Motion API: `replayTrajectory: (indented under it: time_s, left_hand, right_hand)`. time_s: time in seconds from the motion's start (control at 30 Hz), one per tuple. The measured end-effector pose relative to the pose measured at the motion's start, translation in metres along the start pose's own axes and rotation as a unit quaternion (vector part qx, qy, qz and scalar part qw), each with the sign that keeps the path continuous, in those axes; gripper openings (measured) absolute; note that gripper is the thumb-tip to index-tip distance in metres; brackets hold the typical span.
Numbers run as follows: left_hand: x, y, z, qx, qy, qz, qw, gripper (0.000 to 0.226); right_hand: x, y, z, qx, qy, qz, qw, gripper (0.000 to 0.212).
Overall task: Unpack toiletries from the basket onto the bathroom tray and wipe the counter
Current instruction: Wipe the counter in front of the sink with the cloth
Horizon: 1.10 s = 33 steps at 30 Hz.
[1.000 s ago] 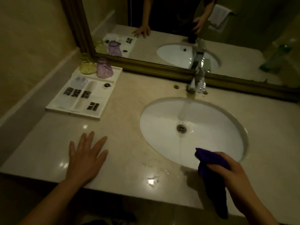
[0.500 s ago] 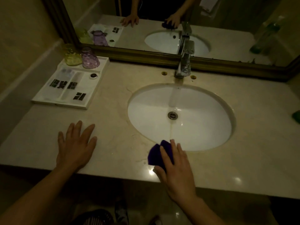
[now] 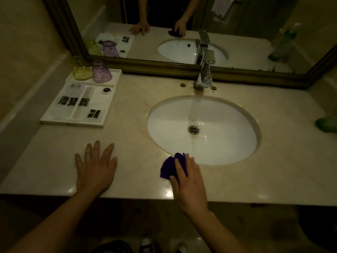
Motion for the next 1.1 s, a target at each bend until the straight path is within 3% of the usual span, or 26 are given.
replayTrajectory:
  time_s: [0.13, 0.2, 0.27, 0.33, 0.43, 0.5, 0.57, 0.7, 0.77, 0.87, 1.03, 1.1]
  left_hand:
    - [0.012, 0.000, 0.018, -0.068, 0.028, -0.033, 0.997, 0.054]
    - [0.015, -0.001, 0.023, -0.095, 0.044, -0.043, 0.994, 0.054]
    - [0.013, 0.001, 0.025, -0.101, 0.049, -0.044, 0.993, 0.053]
    - [0.010, 0.001, 0.025, -0.101, 0.049, -0.053, 0.992, 0.052]
    - [0.005, 0.005, 0.028, -0.103, 0.057, -0.056, 0.991, 0.051]
    - [0.001, 0.007, 0.030, -0.102, 0.060, -0.058, 0.991, 0.051]
    - [-0.002, 0.007, 0.029, -0.102, 0.063, -0.061, 0.991, 0.051]
    - [0.002, 0.007, 0.027, -0.105, 0.058, -0.064, 0.991, 0.052]
    - [0.006, 0.002, 0.025, -0.109, 0.045, -0.060, 0.991, 0.052]
    - [0.008, 0.000, 0.025, -0.102, 0.025, -0.059, 0.993, 0.053]
    - [0.006, 0.002, 0.026, -0.097, 0.004, -0.053, 0.994, 0.053]
    - [0.007, 0.001, 0.026, -0.098, 0.004, -0.043, 0.994, 0.055]
  right_hand:
    - [0.038, 0.003, -0.022, -0.054, 0.161, -0.050, 0.984, 0.035]
    - [0.073, 0.001, -0.059, -0.152, 0.306, -0.119, 0.932, 0.022]
    - [0.092, -0.002, -0.100, -0.225, 0.351, -0.134, 0.899, 0.016]
    - [0.101, -0.007, -0.127, -0.261, 0.219, -0.078, 0.937, 0.028]
    - [0.090, -0.013, -0.119, -0.159, 0.024, -0.042, 0.986, 0.060]
    - [0.061, -0.021, -0.095, -0.099, -0.072, 0.014, 0.992, 0.072]
    - [0.039, -0.025, -0.074, -0.088, -0.147, 0.021, 0.985, 0.081]
    - [0.010, -0.013, -0.023, -0.047, -0.170, 0.029, 0.984, 0.082]
    - [0.010, -0.008, -0.026, -0.044, -0.165, 0.055, 0.984, 0.075]
    - [0.016, -0.024, -0.029, -0.058, -0.127, 0.033, 0.990, 0.072]
    - [-0.017, -0.006, 0.027, 0.028, -0.122, 0.048, 0.991, 0.074]
    - [-0.010, 0.033, 0.026, -0.031, -0.119, 0.045, 0.991, 0.071]
Point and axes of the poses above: each hand's wrist, its own y-axis towards the middle knuckle, its own x-axis out of the back of the hand, z = x × y, the point moved 8 cm from there along y, towards the middle knuckle, and after that the axes turned 5 degrees about y, right-handed, at the moved point
